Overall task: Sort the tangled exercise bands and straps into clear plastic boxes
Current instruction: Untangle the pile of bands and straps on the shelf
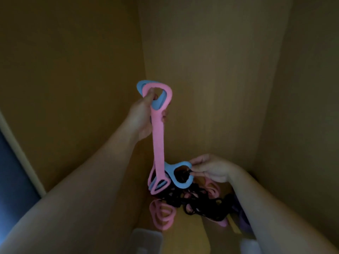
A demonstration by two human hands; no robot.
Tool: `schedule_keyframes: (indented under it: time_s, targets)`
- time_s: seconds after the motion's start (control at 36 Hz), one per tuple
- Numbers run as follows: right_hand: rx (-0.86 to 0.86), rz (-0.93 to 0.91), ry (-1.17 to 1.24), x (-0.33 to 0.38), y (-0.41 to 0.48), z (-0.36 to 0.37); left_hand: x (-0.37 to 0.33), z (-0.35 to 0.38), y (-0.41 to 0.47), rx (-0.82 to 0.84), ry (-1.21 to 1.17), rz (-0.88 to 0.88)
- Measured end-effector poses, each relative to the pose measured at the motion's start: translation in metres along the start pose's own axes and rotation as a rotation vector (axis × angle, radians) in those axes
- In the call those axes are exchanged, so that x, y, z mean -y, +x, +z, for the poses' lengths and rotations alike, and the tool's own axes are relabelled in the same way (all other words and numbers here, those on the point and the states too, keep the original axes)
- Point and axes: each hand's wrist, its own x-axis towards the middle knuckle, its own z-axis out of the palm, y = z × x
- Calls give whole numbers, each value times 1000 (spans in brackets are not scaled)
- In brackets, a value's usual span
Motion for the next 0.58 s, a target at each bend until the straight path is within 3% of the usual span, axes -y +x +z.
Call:
schedule_keyframes:
  time_s: [0.28,0.36,0.58]
  targets:
    - [-247,-55,-86,-22,-1,4,-6,2,3,-39,-28,59]
    - [-223,-57,-126,-27,-5,5,-7,3,4,-31,-30,68]
    - [-112,-19,146,-30,-10,9,-4,8,-1,-23,-16,52]
